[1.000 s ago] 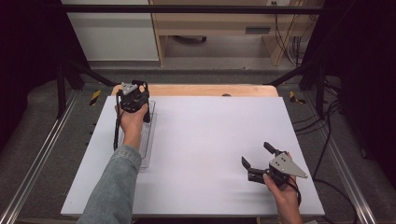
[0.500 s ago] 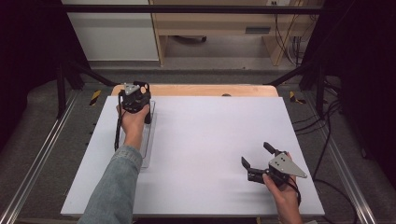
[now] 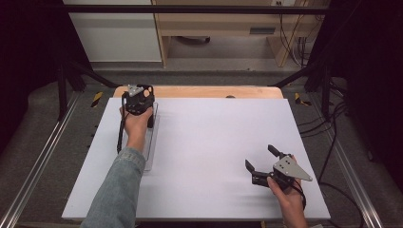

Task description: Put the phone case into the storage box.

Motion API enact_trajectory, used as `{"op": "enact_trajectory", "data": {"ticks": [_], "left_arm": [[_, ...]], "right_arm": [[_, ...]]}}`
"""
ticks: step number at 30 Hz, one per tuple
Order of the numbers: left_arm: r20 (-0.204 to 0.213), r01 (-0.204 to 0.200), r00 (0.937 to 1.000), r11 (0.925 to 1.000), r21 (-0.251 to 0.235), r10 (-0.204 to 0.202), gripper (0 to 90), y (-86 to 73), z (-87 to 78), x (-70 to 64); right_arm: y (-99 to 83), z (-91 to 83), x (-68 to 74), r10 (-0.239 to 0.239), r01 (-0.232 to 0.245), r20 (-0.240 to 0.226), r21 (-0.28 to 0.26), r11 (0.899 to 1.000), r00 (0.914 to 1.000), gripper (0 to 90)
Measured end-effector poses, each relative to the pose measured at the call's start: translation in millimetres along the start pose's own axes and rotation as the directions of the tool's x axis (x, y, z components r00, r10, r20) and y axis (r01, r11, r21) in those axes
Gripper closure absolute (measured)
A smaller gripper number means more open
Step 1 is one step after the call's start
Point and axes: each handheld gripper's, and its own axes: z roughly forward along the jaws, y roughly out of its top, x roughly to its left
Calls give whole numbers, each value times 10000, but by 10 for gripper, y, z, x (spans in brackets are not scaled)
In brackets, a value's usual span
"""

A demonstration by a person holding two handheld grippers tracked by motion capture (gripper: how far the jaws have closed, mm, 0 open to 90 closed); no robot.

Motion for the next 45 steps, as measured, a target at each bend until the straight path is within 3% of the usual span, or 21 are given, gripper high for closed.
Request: {"op": "enact_trajectory", "data": {"ticks": [12, 15, 18, 23, 36, 45], "left_arm": [[-14, -207, 9998, 9998, 51, 207, 857, -7, 20, -7], [182, -326, 9993, 9995, -7, 326, 844, -9, 29, -16], [-35, -474, 9989, 9988, -88, 474, 707, 13, 7, -27], [-71, -370, 9993, 9991, -187, 369, 606, 61, -82, -28], [58, -511, 9987, 9983, -288, 513, 474, 114, -200, -97], [150, -919, 9956, 9947, -465, 927, 414, 138, -236, -167]], "right_arm": [[0, 2, 4, -39, 39, 1, 15, 10000, 10000, 43], [-2, 3, 4, -62, 62, -3, 43, 10000, 10000, 43], [1, 2, 7, -39, 39, -10, 8, 10000, 10000, 42], [5, -1, 14, -50, 50, -20, 18, 10000, 10000, 42], [8, 10, 37, -159, 159, -87, 21, 9999, 9998, 41], [1, 23, 33, -158, 158, -48, 55, 9999, 9999, 41]]}}
